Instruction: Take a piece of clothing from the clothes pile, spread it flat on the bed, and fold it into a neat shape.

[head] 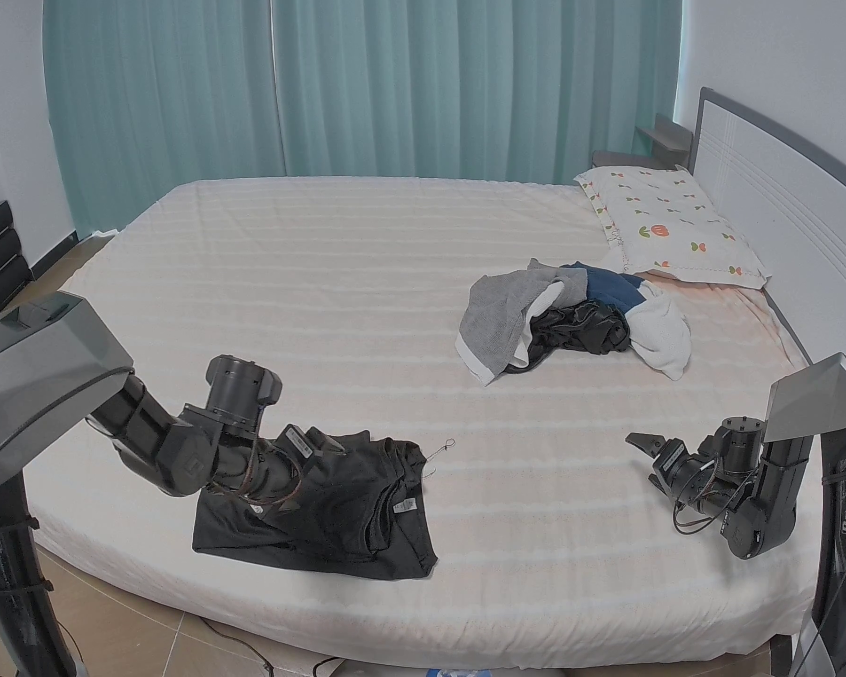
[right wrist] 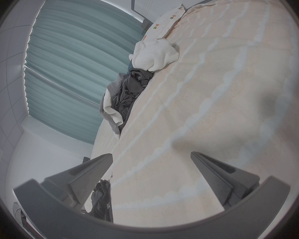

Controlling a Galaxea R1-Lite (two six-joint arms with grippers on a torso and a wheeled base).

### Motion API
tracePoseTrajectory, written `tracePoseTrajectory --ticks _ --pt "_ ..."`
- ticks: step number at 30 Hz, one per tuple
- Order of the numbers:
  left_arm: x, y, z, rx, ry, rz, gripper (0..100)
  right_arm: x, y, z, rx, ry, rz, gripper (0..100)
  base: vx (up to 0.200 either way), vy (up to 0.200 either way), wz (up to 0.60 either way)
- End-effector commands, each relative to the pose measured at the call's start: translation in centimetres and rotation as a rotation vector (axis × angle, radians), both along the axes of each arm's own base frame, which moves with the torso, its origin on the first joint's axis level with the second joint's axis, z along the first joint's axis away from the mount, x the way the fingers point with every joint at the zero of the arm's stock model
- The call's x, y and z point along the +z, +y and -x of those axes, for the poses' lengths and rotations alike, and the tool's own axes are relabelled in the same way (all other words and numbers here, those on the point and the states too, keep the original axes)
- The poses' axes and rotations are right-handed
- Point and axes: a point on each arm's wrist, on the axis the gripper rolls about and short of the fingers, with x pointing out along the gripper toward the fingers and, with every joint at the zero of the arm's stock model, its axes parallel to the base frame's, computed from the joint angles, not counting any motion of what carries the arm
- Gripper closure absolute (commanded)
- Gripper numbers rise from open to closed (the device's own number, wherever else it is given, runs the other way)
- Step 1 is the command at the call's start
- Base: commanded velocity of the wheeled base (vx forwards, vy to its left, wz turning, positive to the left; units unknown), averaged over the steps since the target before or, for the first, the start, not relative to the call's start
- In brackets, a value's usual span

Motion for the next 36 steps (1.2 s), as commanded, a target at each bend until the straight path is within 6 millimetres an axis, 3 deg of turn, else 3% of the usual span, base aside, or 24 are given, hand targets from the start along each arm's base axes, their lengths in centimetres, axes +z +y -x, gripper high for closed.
tracePoseTrajectory --ticks 1,5,16,22,27,36 --pt "-0.3 4.2 0.8 0.084 -0.020 0.072 0 -0.1 0.2 0.0 0.008 0.002 0.008 0 0.000 0.000 0.00" --pt "1.2 6.0 1.1 0.123 -0.060 0.094 0 -0.3 0.2 0.1 0.010 0.006 0.011 0 0.000 0.000 0.00" --pt "0.7 7.0 1.1 0.144 -0.038 0.102 0 -0.4 0.3 0.1 0.017 0.006 0.022 0 0.000 0.000 0.00" --pt "1.0 8.4 1.4 0.149 -0.033 0.145 0 -0.2 0.4 0.1 0.027 -0.002 0.023 0 0.000 0.200 0.00" --pt "1.0 8.9 1.3 0.162 -0.035 0.147 0 0.0 2.7 0.3 0.094 -0.009 0.025 0 0.000 0.200 0.00" --pt "1.8 10.3 1.2 0.170 -0.051 0.165 0 0.8 4.6 1.5 0.150 -0.008 0.026 0 0.000 0.200 0.00"
